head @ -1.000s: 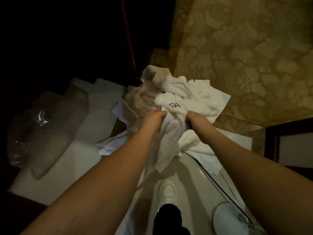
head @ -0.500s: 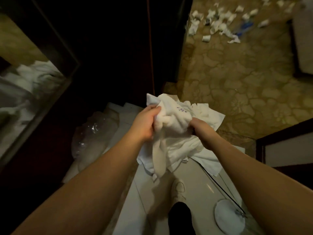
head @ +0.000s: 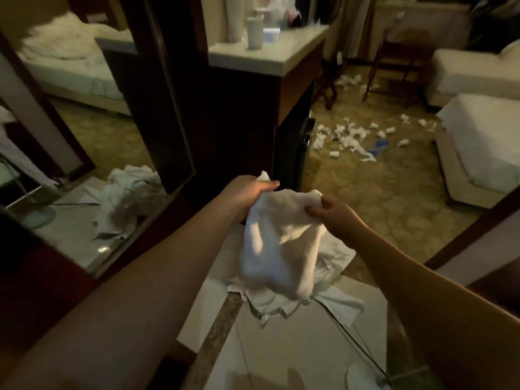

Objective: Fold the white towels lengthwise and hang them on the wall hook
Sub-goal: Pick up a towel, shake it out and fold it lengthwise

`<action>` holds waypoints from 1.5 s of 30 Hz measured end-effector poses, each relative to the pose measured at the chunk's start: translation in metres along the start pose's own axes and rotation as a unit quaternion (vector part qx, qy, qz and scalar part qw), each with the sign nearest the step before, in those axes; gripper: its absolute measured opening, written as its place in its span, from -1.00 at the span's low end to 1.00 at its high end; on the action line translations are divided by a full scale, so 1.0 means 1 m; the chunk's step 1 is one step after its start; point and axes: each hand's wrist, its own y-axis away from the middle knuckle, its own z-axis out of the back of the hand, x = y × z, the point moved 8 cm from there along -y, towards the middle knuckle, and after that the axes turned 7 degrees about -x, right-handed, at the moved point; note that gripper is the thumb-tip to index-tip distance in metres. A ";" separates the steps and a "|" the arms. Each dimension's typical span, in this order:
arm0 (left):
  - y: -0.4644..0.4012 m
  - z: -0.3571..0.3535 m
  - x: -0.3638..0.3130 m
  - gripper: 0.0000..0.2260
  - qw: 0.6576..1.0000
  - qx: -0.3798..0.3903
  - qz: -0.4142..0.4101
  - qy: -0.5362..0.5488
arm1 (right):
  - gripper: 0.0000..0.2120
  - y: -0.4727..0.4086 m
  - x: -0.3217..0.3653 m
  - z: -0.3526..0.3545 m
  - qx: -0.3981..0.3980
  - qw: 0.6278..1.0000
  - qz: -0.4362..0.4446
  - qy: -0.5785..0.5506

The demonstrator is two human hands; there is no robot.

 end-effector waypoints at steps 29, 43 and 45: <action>0.508 0.097 -0.115 -0.91 0.949 -0.197 -0.243 0.038 | -0.49 0.364 0.219 -0.003 0.313 0.929 0.186 -0.064; 0.703 0.199 -0.043 -0.84 0.949 -0.189 -0.248 -0.047 | -0.57 0.602 0.286 -0.101 0.427 0.875 0.190 -0.125; 0.725 0.211 -0.036 -0.83 0.950 -0.191 -0.244 -0.038 | -0.66 0.622 0.295 -0.108 0.419 0.877 0.206 -0.117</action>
